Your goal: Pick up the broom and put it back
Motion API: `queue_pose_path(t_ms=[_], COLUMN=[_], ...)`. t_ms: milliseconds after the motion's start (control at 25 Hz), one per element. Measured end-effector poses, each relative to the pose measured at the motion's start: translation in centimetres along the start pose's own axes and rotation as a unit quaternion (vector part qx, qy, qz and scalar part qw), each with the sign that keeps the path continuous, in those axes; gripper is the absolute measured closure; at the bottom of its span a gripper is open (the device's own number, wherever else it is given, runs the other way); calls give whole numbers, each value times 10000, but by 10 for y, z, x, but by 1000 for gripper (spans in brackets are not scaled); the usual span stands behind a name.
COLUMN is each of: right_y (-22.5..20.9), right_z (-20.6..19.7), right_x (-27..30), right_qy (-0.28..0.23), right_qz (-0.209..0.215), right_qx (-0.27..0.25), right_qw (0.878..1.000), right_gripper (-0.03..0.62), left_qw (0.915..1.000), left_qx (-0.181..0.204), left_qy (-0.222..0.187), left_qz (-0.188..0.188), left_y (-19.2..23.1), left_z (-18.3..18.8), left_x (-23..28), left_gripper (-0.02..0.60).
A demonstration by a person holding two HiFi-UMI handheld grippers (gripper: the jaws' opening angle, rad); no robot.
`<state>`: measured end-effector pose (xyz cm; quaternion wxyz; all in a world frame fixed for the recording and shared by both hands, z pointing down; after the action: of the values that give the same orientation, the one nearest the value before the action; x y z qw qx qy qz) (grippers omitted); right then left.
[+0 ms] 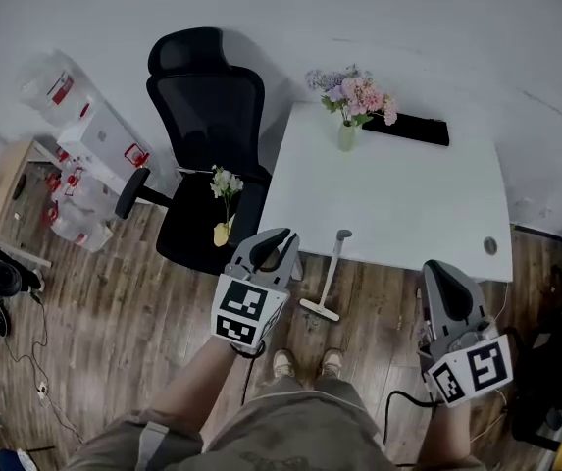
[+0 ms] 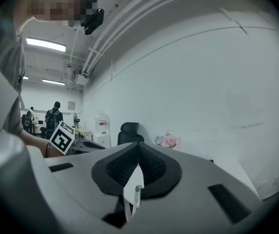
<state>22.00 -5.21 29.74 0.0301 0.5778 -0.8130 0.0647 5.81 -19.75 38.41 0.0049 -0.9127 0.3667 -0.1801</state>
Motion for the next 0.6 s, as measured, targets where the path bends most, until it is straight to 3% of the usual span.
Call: queue_pose_path(t_ms=[280,480,600], right_y=[42,65,81], right_z=[31,25,16], right_x=[-8,-8,-3], right_qy=[89,162,214], right_qz=[315,608,799], right_qx=[-765,-677,-477], right_qw=[9965,9957,9954], right_gripper=[565,565,563], left_qw=[9987,9981,9989], left_qx=[-25,161,-122], left_qy=[-490,-592,-460], left_qz=[-146,-41,-10], left_y=[0,6,11], left_z=[35,35,20], left_x=[-68,-101,-113], left_gripper=[546,552,555])
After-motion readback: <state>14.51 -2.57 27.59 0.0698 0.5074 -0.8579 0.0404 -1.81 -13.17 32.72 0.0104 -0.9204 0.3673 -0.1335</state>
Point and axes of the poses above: the fingertips, and each gripper's own axes: x forward along the fingers, y to its left, z out of its top, the point moved 1 cm from there along -x, backward along the fingers, and after that the axes turned 11 degrees about z, right-handed, at the moved point
